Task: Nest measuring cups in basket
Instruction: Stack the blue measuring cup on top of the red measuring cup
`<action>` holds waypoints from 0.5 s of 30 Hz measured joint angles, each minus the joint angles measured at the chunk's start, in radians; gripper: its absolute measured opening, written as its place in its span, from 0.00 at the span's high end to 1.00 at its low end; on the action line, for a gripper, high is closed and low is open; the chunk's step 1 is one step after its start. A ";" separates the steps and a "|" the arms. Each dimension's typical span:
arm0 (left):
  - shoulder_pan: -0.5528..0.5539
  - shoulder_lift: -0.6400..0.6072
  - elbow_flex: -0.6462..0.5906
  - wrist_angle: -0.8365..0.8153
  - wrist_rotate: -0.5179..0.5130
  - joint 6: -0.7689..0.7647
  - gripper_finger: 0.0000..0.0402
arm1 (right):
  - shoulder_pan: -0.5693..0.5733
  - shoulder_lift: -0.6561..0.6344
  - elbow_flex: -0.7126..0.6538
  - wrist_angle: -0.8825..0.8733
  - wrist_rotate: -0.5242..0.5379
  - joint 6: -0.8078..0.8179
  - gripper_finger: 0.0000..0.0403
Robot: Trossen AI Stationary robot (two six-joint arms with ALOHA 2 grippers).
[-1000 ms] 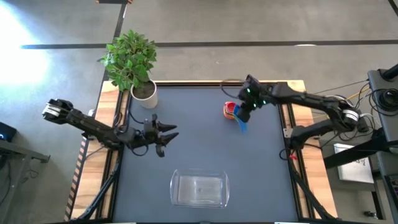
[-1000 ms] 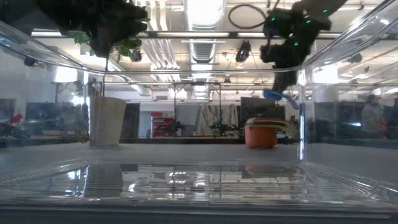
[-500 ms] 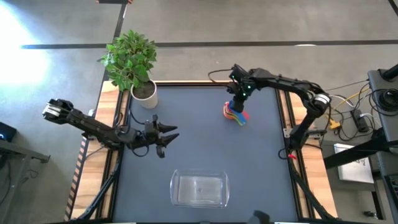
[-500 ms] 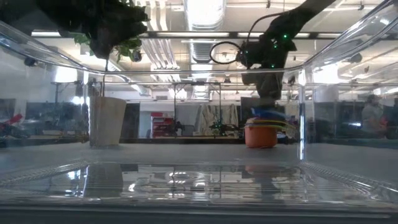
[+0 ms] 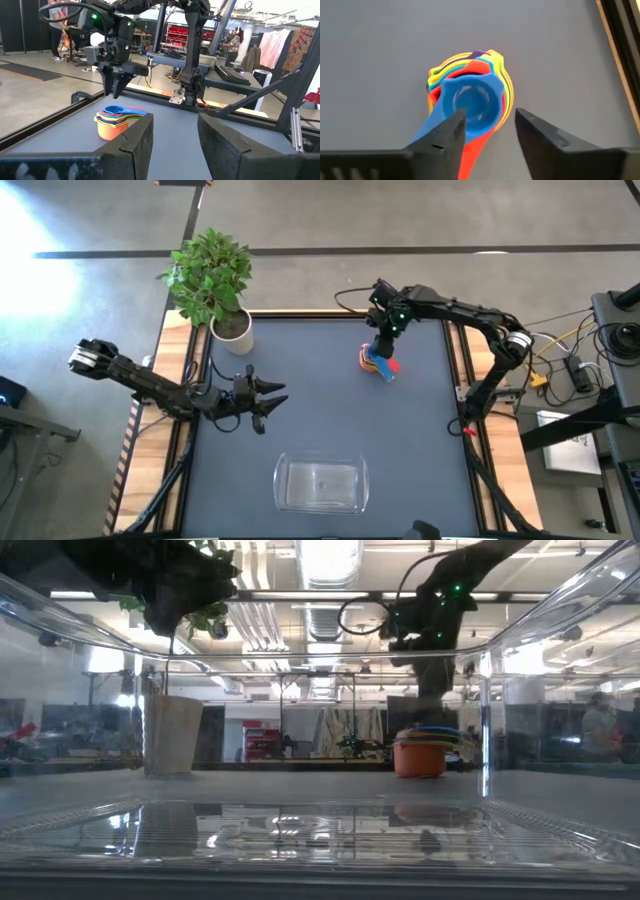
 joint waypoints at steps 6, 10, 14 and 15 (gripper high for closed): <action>0.000 0.000 0.000 -0.001 0.000 0.000 0.66 | 0.012 -0.026 -0.065 -0.051 -0.011 0.058 0.41; 0.000 0.000 0.000 -0.003 0.000 0.000 0.66 | 0.016 -0.030 -0.122 -0.049 -0.011 0.084 0.28; 0.000 0.000 0.000 -0.007 0.001 -0.002 0.66 | 0.016 -0.030 -0.157 -0.036 -0.011 0.108 0.16; 0.000 0.000 0.000 -0.007 0.001 -0.002 0.66 | 0.016 -0.031 -0.163 -0.025 -0.012 0.118 0.14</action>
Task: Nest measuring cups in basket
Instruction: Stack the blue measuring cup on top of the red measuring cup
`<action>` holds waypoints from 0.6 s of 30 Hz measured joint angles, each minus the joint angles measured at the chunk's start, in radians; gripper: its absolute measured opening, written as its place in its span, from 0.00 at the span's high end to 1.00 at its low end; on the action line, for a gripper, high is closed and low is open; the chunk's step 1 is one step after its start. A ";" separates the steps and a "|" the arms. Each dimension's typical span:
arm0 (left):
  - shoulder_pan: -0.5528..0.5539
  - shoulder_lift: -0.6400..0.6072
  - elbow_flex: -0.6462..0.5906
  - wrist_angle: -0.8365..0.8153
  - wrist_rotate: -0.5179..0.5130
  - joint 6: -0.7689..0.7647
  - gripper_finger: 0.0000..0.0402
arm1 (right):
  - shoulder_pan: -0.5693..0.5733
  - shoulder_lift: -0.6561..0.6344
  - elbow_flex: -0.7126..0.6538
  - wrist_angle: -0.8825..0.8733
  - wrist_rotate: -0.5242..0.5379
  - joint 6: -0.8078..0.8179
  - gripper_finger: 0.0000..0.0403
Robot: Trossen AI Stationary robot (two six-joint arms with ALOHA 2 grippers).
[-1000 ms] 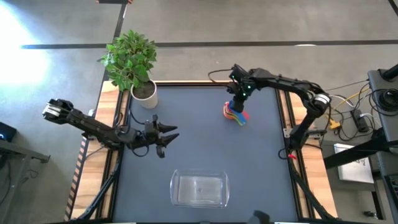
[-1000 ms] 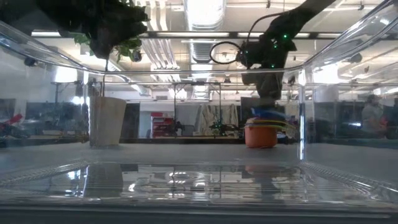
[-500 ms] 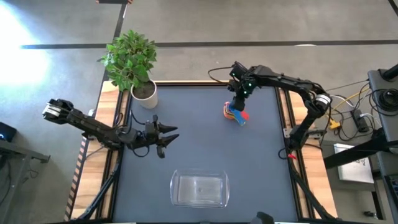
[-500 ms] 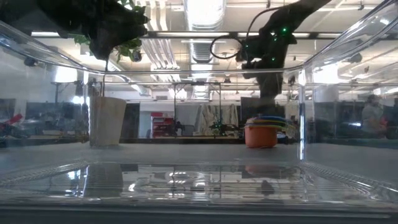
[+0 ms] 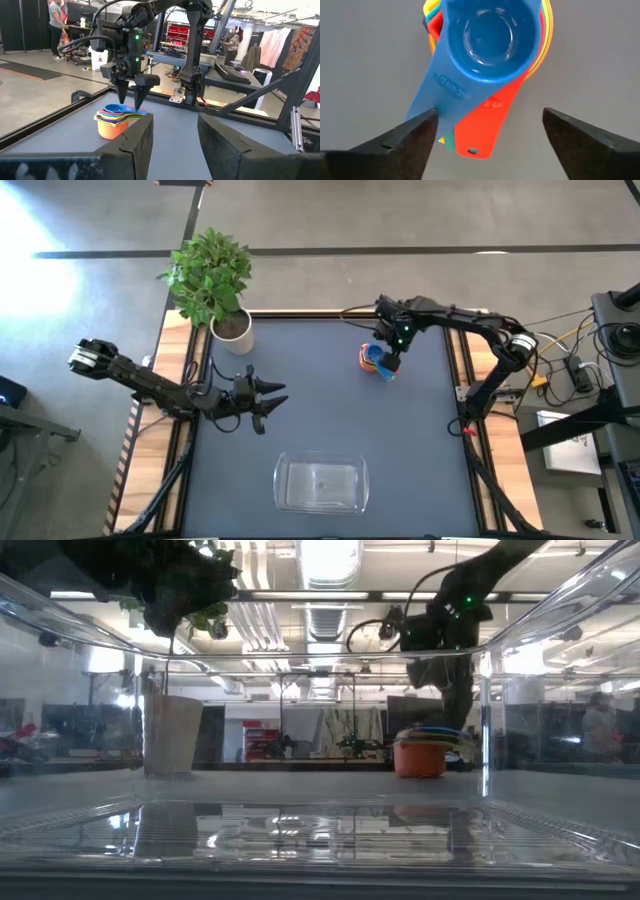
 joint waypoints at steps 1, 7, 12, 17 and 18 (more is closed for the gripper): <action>0.000 0.000 0.000 0.000 0.000 0.000 0.66 | 0.001 0.000 -0.006 0.008 -0.002 0.005 0.11; 0.000 0.000 0.000 -0.001 0.000 -0.001 0.66 | 0.031 -0.001 -0.042 0.075 -0.025 0.046 0.06; 0.000 0.000 0.000 -0.002 0.000 -0.001 0.66 | 0.052 -0.001 -0.038 0.091 -0.018 0.070 0.05; 0.000 0.000 0.000 -0.004 0.000 -0.001 0.66 | 0.057 -0.001 0.000 0.091 -0.019 0.106 0.05; 0.000 0.000 0.000 -0.004 0.000 -0.002 0.66 | 0.057 -0.001 0.007 0.091 -0.019 0.115 0.05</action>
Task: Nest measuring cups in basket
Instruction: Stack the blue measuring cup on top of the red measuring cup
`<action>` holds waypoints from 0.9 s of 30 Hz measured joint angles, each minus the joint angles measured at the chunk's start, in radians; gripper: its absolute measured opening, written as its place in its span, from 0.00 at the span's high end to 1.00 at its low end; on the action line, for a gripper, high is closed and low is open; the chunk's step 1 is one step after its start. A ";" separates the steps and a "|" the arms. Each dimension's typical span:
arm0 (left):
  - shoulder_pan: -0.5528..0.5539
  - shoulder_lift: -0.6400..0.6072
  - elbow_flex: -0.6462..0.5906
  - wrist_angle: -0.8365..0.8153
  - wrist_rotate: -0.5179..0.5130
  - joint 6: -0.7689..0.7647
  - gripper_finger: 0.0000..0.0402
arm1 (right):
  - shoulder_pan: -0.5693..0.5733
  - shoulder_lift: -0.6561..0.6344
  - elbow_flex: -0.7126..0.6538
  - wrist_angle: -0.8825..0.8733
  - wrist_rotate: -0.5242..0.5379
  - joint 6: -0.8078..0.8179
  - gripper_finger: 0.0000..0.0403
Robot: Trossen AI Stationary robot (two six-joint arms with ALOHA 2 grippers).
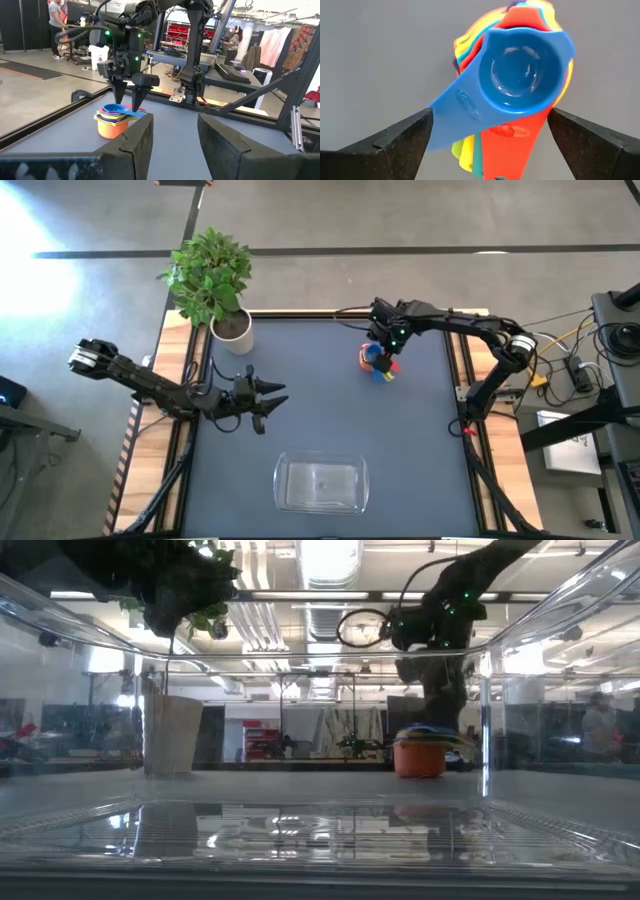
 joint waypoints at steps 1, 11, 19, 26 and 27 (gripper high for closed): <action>0.000 0.000 0.000 0.000 0.000 -0.004 0.66 | 0.000 0.000 0.007 0.001 0.000 0.012 0.05; 0.000 0.000 0.000 -0.001 0.000 -0.015 0.66 | 0.005 0.000 0.005 0.006 0.021 0.126 0.05; 0.000 0.000 0.000 -0.001 0.000 -0.015 0.66 | 0.048 0.000 -0.017 0.007 0.109 0.127 0.05; 0.000 0.000 0.000 -0.001 0.000 -0.014 0.66 | 0.056 0.000 -0.013 0.013 0.108 0.135 0.05; 0.000 0.000 0.000 -0.001 0.000 -0.014 0.66 | 0.056 0.000 -0.011 0.014 0.109 0.142 0.05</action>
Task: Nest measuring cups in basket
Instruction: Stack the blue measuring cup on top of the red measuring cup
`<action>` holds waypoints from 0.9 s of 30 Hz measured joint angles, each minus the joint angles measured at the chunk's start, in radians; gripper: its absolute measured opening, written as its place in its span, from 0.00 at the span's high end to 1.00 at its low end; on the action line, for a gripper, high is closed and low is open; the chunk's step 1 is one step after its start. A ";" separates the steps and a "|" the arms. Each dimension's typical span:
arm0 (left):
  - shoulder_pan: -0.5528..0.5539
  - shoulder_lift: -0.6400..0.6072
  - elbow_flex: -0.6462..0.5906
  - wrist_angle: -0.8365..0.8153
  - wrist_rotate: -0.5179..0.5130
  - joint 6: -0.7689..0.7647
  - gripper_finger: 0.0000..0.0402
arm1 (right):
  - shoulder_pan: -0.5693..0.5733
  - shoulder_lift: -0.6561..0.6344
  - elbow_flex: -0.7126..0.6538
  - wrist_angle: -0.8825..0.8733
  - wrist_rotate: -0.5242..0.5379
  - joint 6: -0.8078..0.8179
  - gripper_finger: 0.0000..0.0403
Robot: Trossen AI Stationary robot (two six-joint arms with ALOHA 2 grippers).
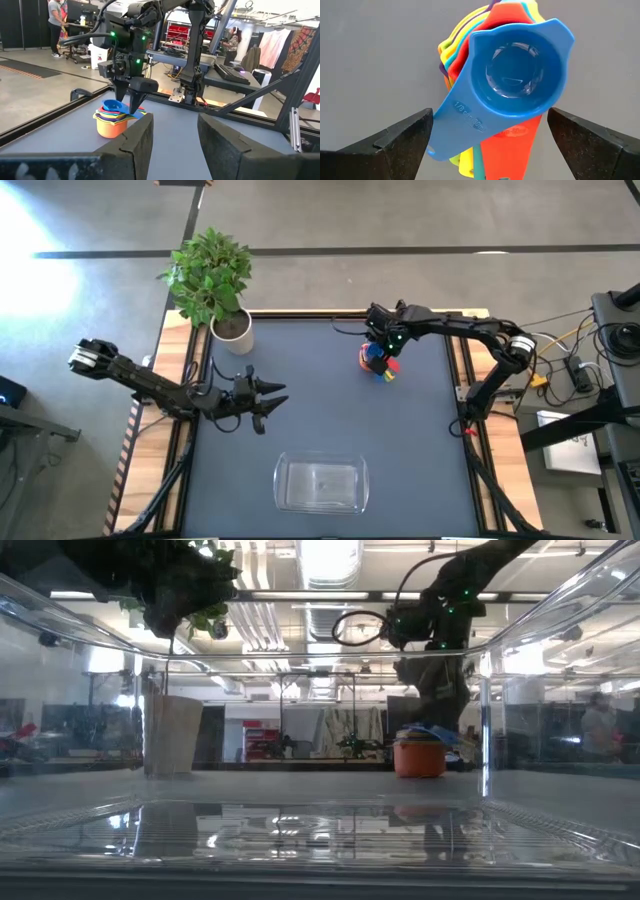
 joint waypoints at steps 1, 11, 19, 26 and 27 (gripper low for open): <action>0.000 0.000 0.000 0.000 0.000 0.000 0.66 | 0.000 0.000 0.001 0.001 0.000 0.009 0.05; 0.000 0.000 0.000 -0.003 0.000 0.000 0.66 | 0.018 0.000 -0.003 0.008 0.099 0.128 0.05; 0.000 0.000 0.000 -0.024 0.000 0.000 0.66 | 0.018 0.000 0.010 -0.033 0.105 0.131 0.05; 0.000 0.000 0.000 -0.024 0.000 -0.009 0.66 | 0.015 0.000 0.074 -0.055 0.104 0.083 0.05; 0.000 0.000 0.000 -0.024 0.000 -0.011 0.66 | 0.015 0.000 0.093 -0.076 0.104 0.070 0.05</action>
